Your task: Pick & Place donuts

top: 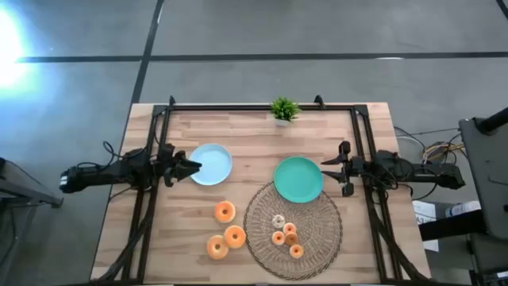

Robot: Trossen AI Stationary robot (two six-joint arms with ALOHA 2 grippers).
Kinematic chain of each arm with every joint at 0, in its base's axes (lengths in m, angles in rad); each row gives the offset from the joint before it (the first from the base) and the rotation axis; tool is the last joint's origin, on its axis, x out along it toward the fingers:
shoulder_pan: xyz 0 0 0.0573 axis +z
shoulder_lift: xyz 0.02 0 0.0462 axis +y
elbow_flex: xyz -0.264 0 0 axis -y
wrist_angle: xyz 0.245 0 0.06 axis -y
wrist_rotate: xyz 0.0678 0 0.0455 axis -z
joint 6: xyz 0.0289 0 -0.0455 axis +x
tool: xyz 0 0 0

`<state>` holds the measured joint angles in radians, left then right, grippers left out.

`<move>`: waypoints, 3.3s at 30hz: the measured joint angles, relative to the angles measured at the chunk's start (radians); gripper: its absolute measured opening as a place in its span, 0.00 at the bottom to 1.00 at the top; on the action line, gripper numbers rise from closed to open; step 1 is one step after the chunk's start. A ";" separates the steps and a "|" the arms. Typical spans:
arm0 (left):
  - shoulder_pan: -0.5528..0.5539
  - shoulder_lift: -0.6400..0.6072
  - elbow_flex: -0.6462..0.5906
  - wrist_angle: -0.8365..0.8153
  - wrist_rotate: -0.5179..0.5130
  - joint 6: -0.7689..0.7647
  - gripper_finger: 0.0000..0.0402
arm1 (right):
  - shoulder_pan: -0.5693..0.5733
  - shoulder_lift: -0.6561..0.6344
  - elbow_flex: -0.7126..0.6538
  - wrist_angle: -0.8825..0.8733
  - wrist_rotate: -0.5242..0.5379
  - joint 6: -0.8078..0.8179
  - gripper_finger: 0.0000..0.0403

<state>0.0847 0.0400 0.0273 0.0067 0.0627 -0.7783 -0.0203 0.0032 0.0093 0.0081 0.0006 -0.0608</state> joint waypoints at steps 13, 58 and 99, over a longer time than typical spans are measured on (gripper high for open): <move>0.000 0.000 0.000 0.000 0.000 0.000 0.35 | 0.000 0.000 0.000 0.000 0.000 0.000 0.31; 0.000 0.000 0.000 0.000 0.000 0.000 0.35 | 0.031 0.091 0.000 0.123 0.139 1.362 0.31; 0.000 0.000 0.000 0.000 0.000 0.000 0.35 | 0.438 1.681 1.239 -0.799 -0.136 0.214 0.49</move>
<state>0.0849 0.0402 0.0273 0.0063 0.0628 -0.7784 0.4178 1.6840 1.2487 -0.7905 -0.1354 0.1530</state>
